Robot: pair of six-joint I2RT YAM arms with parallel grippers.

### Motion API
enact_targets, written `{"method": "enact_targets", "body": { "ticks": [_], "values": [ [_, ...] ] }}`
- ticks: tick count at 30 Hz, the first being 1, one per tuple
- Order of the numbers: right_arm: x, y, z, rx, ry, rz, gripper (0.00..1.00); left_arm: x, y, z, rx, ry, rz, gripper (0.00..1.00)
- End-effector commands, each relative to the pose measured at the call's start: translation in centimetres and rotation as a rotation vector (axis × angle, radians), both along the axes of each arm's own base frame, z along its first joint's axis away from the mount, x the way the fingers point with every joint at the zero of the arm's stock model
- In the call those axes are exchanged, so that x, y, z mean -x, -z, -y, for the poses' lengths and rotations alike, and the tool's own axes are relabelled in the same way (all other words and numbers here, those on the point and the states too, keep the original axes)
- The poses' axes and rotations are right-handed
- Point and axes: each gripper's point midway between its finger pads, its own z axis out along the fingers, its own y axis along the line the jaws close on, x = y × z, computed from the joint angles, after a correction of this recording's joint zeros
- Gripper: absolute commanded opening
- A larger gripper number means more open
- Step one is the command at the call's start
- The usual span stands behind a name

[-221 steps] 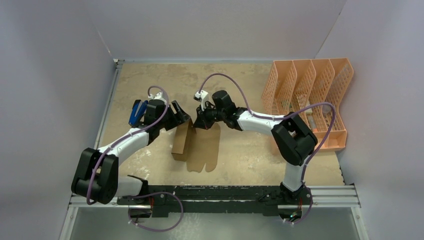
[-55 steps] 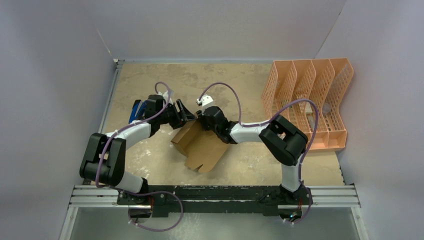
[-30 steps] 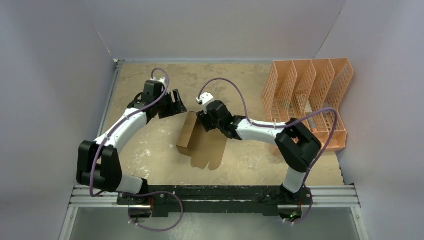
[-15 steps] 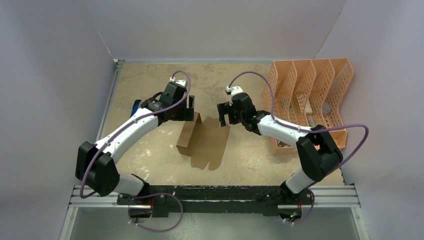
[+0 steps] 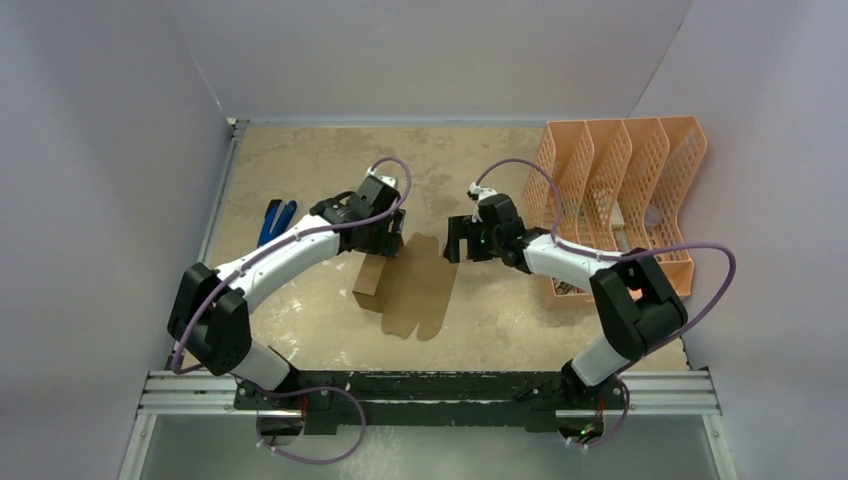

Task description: Fold the paper box

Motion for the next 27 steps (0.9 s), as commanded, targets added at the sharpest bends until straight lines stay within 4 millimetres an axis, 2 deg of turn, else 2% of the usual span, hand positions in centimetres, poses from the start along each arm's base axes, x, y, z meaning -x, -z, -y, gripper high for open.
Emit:
{"method": "enact_targets", "body": {
  "ticks": [1, 8, 14, 21, 27],
  "values": [
    [-0.4, -1.1, -1.8, -0.083, -0.031, 0.006, 0.92, -0.7, -0.3, -0.4, -0.02, -0.008, 0.038, 0.71],
    [-0.3, -1.2, -2.3, -0.102, -0.051, -0.004, 0.9, -1.1, 0.3, -1.3, 0.052, -0.043, 0.023, 0.66],
    [-0.7, -2.0, -2.5, -0.136, -0.052, -0.002, 0.88, -1.7, 0.6, -3.2, 0.238, -0.107, -0.005, 0.6],
    [-1.0, -3.0, -3.4, -0.196, -0.078, -0.016, 0.86, -1.7, 1.1, -3.9, 0.387, -0.148, -0.019, 0.6],
    [-0.9, -3.6, -4.3, -0.243, -0.112, -0.028, 0.85, -2.0, 2.2, -6.1, 0.585, -0.252, -0.026, 0.6]
  ]
}}
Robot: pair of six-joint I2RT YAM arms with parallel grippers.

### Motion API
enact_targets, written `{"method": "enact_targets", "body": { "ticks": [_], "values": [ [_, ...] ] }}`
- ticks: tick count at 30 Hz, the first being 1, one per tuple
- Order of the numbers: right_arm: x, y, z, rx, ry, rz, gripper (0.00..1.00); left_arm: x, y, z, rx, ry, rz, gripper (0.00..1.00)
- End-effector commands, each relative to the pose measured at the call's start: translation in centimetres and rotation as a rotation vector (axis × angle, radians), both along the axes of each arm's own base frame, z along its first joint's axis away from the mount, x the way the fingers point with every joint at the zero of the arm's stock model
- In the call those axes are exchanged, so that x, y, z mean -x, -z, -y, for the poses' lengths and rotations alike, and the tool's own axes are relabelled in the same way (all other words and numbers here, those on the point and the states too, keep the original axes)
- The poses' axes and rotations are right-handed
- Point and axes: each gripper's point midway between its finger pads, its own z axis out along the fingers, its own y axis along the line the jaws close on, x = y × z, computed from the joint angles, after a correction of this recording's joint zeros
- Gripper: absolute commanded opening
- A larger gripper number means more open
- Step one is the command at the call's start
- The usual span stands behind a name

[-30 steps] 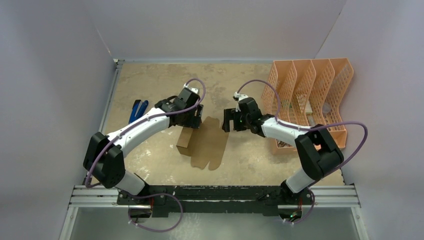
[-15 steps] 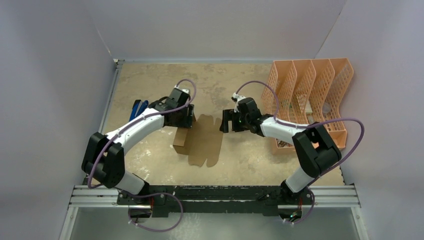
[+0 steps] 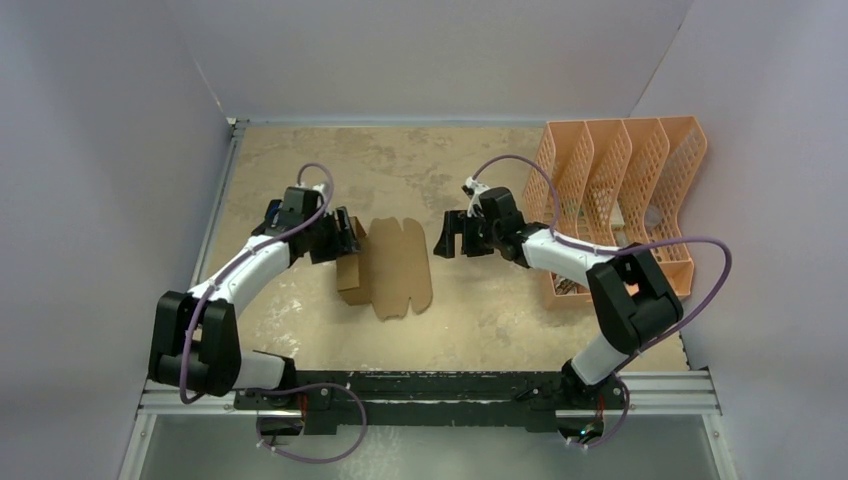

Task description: Fold the paper box

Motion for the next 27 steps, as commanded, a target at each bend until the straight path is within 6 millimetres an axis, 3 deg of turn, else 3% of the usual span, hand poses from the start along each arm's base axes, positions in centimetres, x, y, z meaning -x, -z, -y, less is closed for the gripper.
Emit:
{"method": "enact_targets", "body": {
  "ticks": [1, 11, 18, 22, 27],
  "values": [
    [-1.0, -2.3, -1.8, -0.093, -0.043, 0.024, 0.85, -1.1, -1.2, 0.1, 0.223, -0.054, 0.058, 0.6],
    [-0.9, -2.7, -5.0, -0.235, -0.13, -0.057, 0.77, -0.3, 0.3, -1.4, 0.34, -0.124, 0.04, 0.6],
    [-2.0, -3.5, -7.6, -0.35, -0.194, -0.076, 0.61, 0.0, 0.6, -1.2, 0.35, -0.123, 0.034, 0.6],
    [-2.4, -3.9, -8.2, -0.365, -0.225, -0.072, 0.44, -0.1, 0.6, -1.0, 0.365, -0.128, 0.037, 0.6],
    [-2.6, -4.0, -8.3, -0.328, -0.27, -0.047, 0.08, -0.7, 0.3, -0.5, 0.422, -0.136, 0.062, 0.61]
  ]
}}
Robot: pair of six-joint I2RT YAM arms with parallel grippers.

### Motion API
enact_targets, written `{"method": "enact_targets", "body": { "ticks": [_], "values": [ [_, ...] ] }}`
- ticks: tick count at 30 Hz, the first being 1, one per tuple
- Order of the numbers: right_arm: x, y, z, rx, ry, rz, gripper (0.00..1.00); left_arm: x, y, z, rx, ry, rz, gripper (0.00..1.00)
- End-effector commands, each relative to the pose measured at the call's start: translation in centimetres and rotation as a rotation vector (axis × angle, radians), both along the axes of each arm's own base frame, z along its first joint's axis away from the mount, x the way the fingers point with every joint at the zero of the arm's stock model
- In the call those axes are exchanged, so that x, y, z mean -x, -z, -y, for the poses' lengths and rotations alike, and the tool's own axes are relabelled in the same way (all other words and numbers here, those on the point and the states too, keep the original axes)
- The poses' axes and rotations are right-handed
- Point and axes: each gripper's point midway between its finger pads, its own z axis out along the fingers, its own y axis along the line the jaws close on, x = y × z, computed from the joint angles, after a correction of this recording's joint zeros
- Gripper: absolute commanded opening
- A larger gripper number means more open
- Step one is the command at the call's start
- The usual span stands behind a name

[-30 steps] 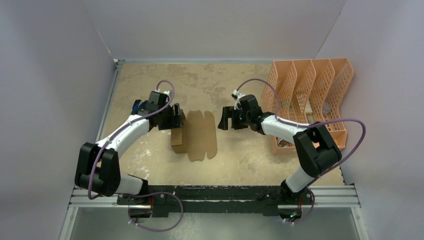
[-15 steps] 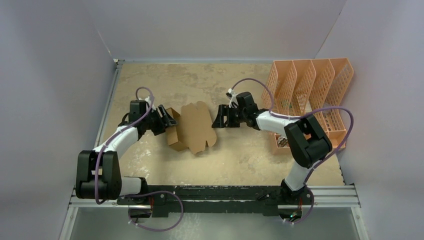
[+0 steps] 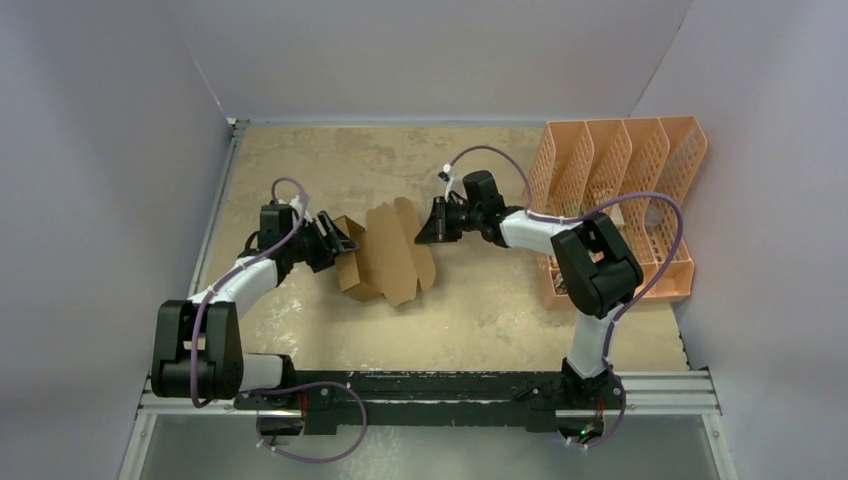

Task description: Fold the paper box

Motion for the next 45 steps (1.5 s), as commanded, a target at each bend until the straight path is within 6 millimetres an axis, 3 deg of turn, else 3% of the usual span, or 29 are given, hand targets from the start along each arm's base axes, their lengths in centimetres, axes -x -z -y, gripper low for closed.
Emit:
{"method": "enact_targets", "body": {
  "ticks": [1, 12, 16, 22, 26, 31, 37, 40, 45],
  "values": [
    [-1.0, -2.9, -0.8, -0.016, -0.067, 0.099, 0.0, -0.6, -0.5, 0.6, 0.055, -0.006, 0.037, 0.61],
    [-5.1, -5.9, 4.1, 0.446, -0.249, 0.439, 0.0, -1.3, -2.4, -0.6, -0.062, 0.031, 0.05, 0.72],
    [-6.3, -7.2, 5.0, 0.539, -0.315, 0.521, 0.0, -0.9, -2.8, -1.1, -0.108, 0.036, 0.043, 0.73],
    [-7.5, -8.5, 4.7, 0.627, -0.444, 0.614, 0.0, 0.7, -1.9, -1.9, -0.171, 0.065, 0.001, 0.73],
    [-7.6, -8.8, 3.7, 0.712, -0.534, 0.686, 0.0, 1.0, -2.5, -2.1, -0.187, 0.067, 0.01, 0.73],
    [-7.0, -9.4, 1.8, 0.862, -0.585, 0.807, 0.0, 0.2, -4.1, -2.4, -0.202, 0.052, 0.043, 0.73],
    [-7.8, -12.5, 1.8, 1.085, -0.511, 0.994, 0.0, -1.4, -5.4, -2.6, -0.21, 0.03, 0.095, 0.73],
    [-7.9, -14.1, 1.2, 1.113, -0.48, 1.082, 0.0, -2.5, -6.0, -2.4, -0.196, 0.017, 0.12, 0.73],
    [-7.3, -14.9, 0.1, 1.133, -0.488, 1.149, 0.0, -3.4, -7.0, -2.5, -0.203, 0.006, 0.164, 0.73]
  ]
}}
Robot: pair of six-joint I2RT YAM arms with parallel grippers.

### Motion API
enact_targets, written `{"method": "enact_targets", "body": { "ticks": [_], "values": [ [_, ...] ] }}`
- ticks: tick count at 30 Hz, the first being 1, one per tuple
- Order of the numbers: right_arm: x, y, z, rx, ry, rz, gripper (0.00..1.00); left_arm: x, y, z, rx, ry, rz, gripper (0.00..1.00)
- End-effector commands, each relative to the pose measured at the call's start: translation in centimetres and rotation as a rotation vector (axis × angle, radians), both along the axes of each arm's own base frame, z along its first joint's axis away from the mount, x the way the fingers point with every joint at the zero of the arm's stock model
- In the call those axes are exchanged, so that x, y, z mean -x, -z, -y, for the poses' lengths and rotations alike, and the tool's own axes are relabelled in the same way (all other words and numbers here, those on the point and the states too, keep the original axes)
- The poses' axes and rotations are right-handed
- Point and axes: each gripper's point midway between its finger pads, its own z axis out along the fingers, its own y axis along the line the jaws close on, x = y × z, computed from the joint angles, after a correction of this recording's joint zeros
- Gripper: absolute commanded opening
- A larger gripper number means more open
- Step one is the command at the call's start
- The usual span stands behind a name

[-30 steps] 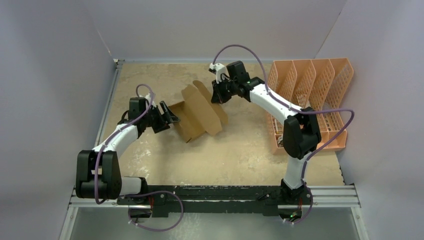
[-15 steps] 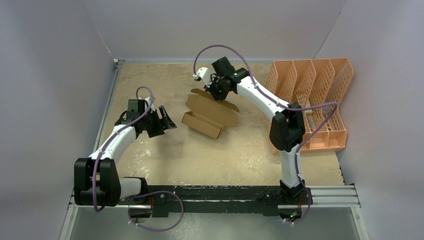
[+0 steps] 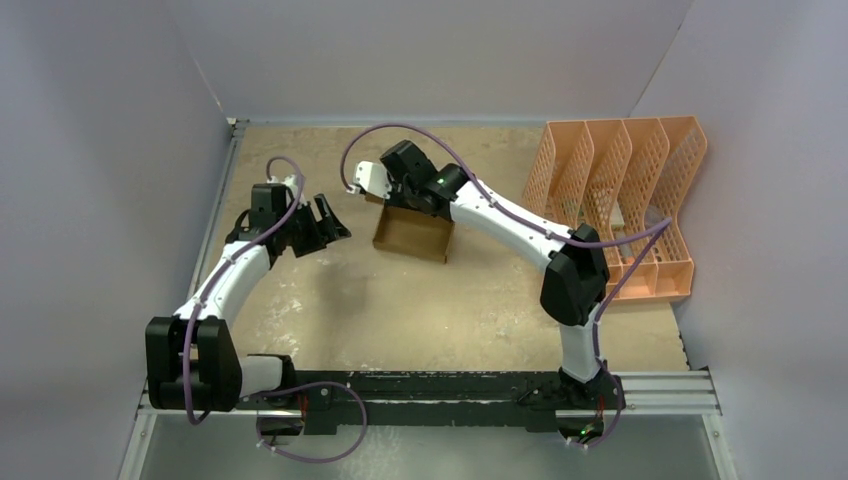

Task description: Fold the paper box

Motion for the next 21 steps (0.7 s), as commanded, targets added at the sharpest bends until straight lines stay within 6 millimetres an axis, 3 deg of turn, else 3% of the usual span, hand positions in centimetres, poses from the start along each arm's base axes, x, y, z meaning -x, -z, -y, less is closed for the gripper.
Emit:
{"method": "enact_targets", "body": {
  "ticks": [1, 7, 11, 17, 21],
  "values": [
    [-1.0, -4.5, 0.0, -0.004, 0.007, 0.169, 0.0, -2.6, -3.1, -0.3, -0.017, -0.009, 0.128, 0.73],
    [0.0, -4.0, -0.2, -0.001, -0.003, 0.143, 0.07, -2.8, -3.4, -0.7, -0.053, 0.009, 0.155, 0.73],
    [1.4, -4.0, -0.4, -0.065, -0.018, 0.096, 0.27, -3.8, -4.0, -0.8, -0.061, 0.008, 0.192, 0.73],
    [1.2, -6.1, 2.4, -0.194, 0.081, 0.145, 0.56, -6.9, -5.6, -0.7, -0.082, 0.029, 0.274, 0.73],
    [1.3, -8.1, 5.6, -0.344, 0.169, 0.124, 0.72, -9.3, -6.6, -0.2, -0.094, 0.085, 0.306, 0.73]
  ]
}}
